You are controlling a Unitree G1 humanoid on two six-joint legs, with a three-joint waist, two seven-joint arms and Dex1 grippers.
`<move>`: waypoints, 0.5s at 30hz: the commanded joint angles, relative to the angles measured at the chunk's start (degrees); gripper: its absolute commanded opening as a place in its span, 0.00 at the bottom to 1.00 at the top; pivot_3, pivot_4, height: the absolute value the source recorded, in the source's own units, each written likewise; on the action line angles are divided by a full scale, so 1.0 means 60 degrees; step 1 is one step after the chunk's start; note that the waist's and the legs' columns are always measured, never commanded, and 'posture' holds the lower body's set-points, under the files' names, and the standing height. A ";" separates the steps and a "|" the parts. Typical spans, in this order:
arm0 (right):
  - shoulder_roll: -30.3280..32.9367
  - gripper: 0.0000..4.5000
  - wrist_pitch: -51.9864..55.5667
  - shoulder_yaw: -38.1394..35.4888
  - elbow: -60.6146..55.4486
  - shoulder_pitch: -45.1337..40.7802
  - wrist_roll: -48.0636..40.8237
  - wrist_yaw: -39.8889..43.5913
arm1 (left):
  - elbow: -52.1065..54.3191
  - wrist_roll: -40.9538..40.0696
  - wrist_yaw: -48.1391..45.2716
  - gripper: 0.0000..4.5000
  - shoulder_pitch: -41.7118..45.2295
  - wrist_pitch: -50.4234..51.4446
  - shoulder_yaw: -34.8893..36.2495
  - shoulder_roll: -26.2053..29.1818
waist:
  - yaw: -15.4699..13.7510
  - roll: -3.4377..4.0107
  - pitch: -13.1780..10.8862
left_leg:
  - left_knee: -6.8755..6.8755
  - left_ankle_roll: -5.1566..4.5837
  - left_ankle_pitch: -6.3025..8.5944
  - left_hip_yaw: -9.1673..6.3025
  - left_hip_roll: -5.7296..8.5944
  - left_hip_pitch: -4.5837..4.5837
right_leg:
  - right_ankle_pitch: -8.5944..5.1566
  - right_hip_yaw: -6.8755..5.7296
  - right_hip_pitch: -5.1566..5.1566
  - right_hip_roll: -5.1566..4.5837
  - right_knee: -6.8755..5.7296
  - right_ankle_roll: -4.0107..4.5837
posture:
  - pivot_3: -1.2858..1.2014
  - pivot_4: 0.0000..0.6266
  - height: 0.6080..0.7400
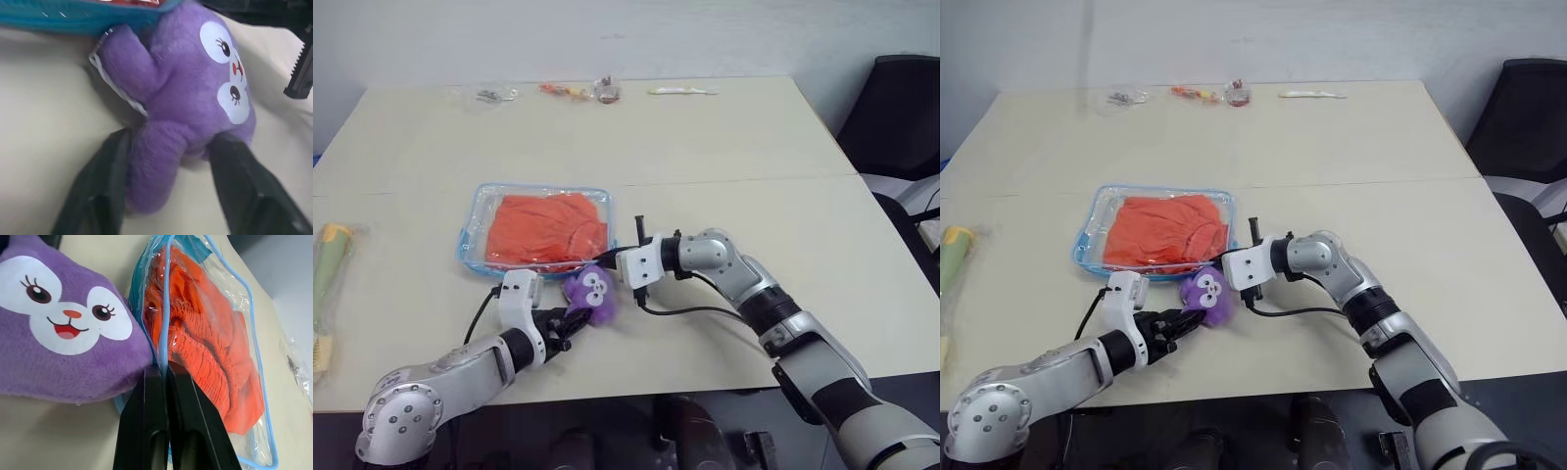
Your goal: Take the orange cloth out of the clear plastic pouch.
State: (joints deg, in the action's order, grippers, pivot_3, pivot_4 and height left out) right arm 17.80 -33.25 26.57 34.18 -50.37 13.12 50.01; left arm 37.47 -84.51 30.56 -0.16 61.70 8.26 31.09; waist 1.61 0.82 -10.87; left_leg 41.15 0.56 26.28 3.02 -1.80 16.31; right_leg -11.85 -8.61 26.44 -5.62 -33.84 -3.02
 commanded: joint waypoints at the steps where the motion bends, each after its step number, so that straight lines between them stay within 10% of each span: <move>1: 0.0078 0.00 -0.0054 -0.0203 -0.0408 0.0018 -0.0128 0.0026 | 0.0136 -0.0193 0.0184 0.22 -0.0108 -0.0329 0.0007 0.0270 | 0.0004 0.0000 0.0000 | 0.0000 0.0000 0.0000 0.0000 -0.0001 0.0000 | 0.0000 0.0000 0.0000 0.0000 0.0000 0.0000 | 0.52 0.24 1.00; 5: 0.0216 0.00 -0.0133 -0.0260 -0.0465 0.0046 -0.0202 0.0115 | 0.0167 -0.0204 -0.0090 0.00 -0.0653 -0.0310 0.0666 0.1307 | 0.0022 0.0002 -0.0002 | -0.0002 0.0001 0.0000 0.0001 -0.0004 0.0000 | 0.0000 0.0000 0.0002 0.0003 0.0003 0.0000 | 0.52 0.24 1.00; 15: 0.1344 0.00 -0.0412 -0.0616 -0.1112 0.0633 -0.0815 0.0701 | -0.1203 0.1934 -0.5177 0.00 -0.3783 -0.0116 0.5661 0.4720 | 0.0017 0.0045 -0.0025 | -0.0029 0.0012 -0.0006 0.0060 -0.0011 0.0026 | -0.0011 -0.0082 0.0023 0.0030 0.0019 0.0015 | 0.52 0.24 1.00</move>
State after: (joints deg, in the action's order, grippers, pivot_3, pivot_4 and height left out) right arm 24.55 -35.00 25.36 29.75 -46.67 10.21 53.49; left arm 31.98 -76.85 3.95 -22.12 61.73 37.56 58.54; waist 1.71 1.09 -11.02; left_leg 40.97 0.64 26.24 3.42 -1.86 16.50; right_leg -11.92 -9.21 26.58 -5.40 -33.72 -2.94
